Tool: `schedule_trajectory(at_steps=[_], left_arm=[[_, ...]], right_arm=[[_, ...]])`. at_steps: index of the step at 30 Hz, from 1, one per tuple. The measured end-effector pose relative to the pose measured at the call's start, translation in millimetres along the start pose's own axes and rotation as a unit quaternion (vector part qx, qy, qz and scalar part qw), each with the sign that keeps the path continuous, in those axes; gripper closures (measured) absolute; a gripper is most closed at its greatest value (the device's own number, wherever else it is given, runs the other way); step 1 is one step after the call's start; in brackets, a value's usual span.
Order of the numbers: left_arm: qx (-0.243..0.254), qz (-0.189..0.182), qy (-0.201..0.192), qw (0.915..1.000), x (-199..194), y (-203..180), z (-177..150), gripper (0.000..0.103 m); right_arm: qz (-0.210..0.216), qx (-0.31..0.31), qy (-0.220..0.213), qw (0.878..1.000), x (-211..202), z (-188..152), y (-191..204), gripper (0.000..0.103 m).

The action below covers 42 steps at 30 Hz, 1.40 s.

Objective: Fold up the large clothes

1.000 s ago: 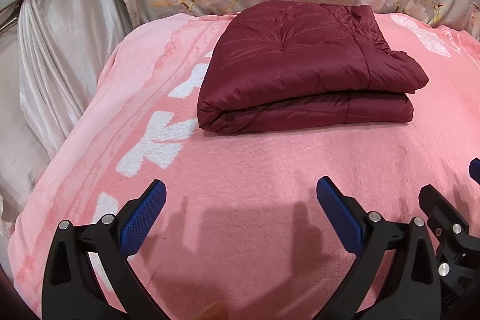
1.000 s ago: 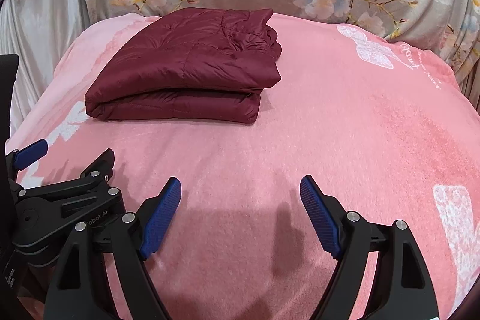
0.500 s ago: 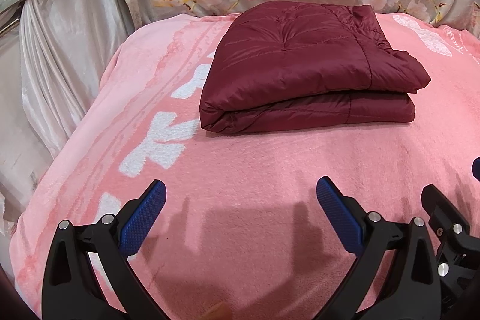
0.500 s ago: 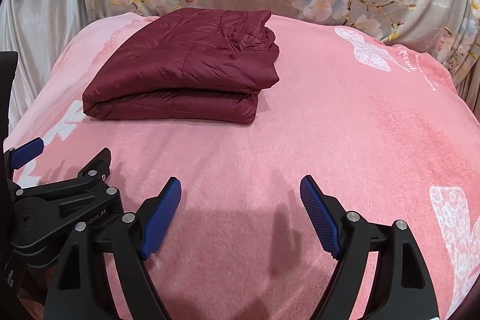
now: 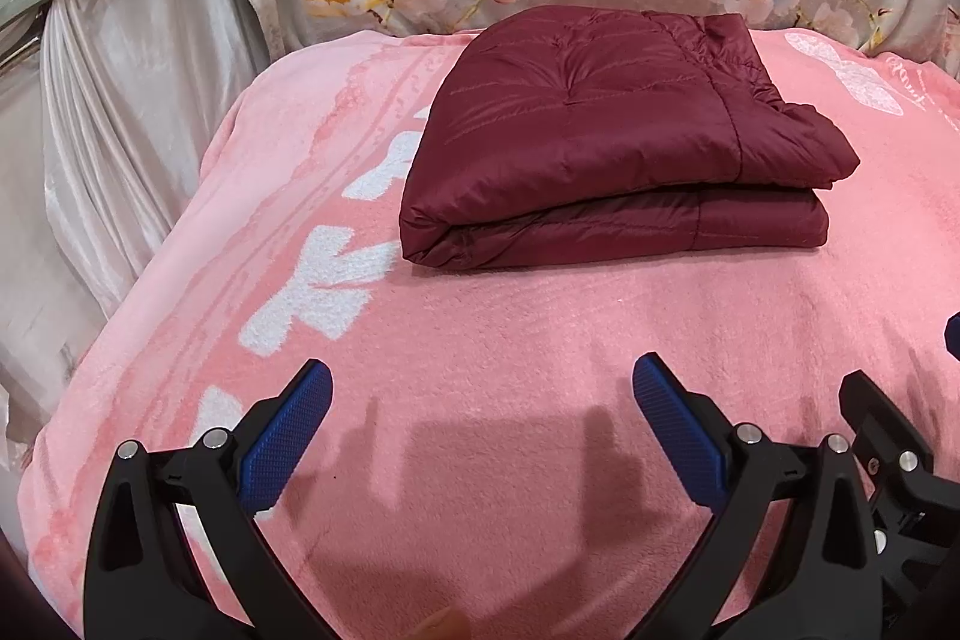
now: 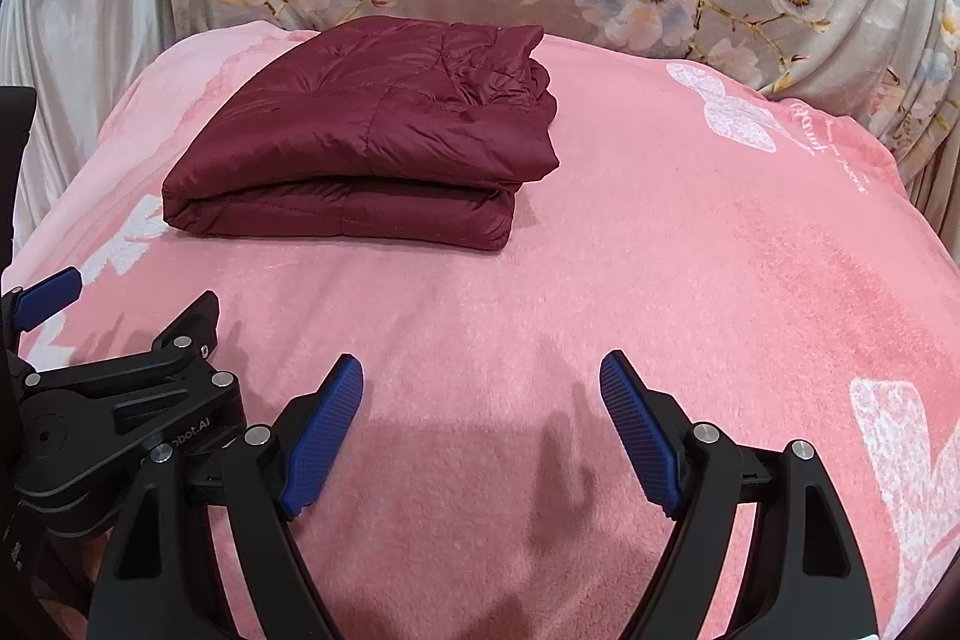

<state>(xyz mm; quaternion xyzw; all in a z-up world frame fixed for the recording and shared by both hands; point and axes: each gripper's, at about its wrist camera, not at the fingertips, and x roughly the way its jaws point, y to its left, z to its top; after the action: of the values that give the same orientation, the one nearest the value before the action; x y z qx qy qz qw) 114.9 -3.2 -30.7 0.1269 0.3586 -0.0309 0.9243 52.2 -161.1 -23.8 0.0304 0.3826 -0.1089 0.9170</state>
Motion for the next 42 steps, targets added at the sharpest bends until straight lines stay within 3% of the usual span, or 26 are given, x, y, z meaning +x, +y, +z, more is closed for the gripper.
schedule_trajectory(at_steps=[42], left_arm=[[-0.013,-0.003,-0.010,0.9999,-12,-7,2,0.007]], right_arm=[[-0.009,-0.003,-0.013,1.000,0,0,-1,0.024]])
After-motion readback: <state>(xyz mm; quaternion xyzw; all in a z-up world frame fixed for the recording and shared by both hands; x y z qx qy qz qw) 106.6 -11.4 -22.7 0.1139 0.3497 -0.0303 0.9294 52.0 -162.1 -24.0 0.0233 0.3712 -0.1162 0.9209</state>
